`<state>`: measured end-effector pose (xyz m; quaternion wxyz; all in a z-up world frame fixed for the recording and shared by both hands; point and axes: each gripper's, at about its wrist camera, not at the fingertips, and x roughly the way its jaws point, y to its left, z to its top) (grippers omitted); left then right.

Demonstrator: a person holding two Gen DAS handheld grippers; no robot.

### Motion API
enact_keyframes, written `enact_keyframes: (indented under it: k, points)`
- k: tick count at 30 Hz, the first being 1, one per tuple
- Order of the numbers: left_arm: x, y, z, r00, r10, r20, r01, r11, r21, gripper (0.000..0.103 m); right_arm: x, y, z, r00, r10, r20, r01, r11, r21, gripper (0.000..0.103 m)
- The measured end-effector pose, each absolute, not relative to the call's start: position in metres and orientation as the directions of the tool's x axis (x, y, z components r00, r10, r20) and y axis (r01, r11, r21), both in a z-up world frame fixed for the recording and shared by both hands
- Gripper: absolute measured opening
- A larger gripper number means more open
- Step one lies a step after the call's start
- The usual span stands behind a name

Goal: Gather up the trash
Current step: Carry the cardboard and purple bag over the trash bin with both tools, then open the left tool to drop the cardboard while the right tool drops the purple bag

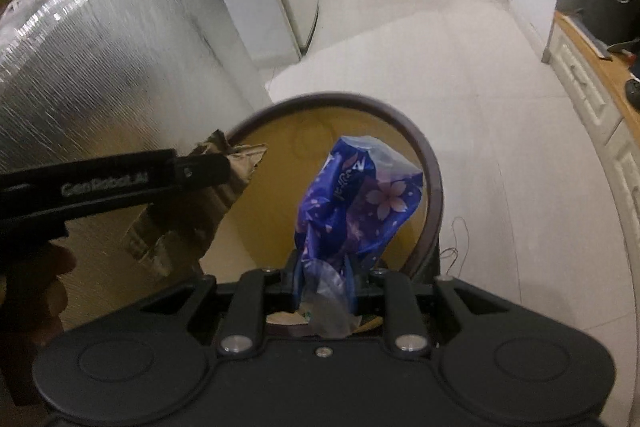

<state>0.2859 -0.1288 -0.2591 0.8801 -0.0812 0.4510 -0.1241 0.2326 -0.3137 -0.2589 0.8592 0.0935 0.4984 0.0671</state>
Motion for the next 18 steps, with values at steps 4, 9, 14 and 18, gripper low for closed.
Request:
enact_keyframes:
  k: [4,9,14,18]
  points:
    - [0.302,-0.131,-0.279,0.541,-0.294,-0.788,0.132,0.955,-0.266,0.057,0.251,-0.314,-0.278,0.451,0.202,-0.869,-0.024,0.976,0.215,0.022]
    - [0.32,-0.13,-0.303,0.516,-0.299,-0.802,0.103,0.952,-0.288,0.058,0.27,-0.307,-0.296,0.413,0.205,-0.887,-0.027,0.977,0.213,0.023]
    - [0.329,-0.127,-0.308,0.524,-0.285,-0.802,0.123,0.958,-0.26,0.077,0.281,-0.303,-0.309,0.391,0.188,-0.901,-0.033,0.981,0.191,0.023]
    - [0.329,-0.123,-0.307,0.532,-0.272,-0.802,0.12,0.962,-0.247,0.087,0.284,-0.301,-0.316,0.375,0.168,-0.911,-0.036,0.985,0.167,0.023]
